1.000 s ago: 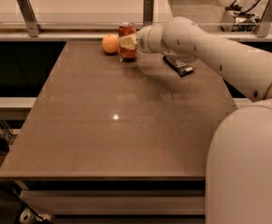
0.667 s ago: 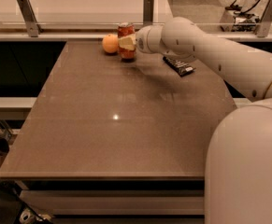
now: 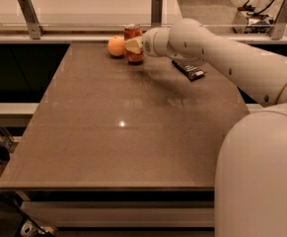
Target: Move coke can near orange
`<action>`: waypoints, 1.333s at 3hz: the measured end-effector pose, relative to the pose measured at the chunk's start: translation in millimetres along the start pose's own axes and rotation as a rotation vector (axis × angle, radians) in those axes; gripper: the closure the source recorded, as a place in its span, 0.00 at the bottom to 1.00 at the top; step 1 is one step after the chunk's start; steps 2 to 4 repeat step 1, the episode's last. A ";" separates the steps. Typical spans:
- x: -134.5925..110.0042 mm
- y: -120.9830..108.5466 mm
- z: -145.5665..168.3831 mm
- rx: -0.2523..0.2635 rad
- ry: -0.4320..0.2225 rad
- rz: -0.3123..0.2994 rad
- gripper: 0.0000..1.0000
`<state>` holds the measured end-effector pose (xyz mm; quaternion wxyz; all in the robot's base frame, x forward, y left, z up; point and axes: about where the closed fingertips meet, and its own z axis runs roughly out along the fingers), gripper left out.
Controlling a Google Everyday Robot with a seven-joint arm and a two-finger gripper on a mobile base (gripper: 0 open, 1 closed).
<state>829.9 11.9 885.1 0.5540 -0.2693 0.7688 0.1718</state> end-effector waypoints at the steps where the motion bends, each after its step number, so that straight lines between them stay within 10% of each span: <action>1: 0.4 1.9 1.5 -0.003 0.001 0.000 0.00; 4: 0.4 1.9 1.5 -0.003 0.001 0.000 0.00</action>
Offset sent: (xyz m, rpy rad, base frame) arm 0.0000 0.0000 0.0000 0.0000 0.0000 0.0000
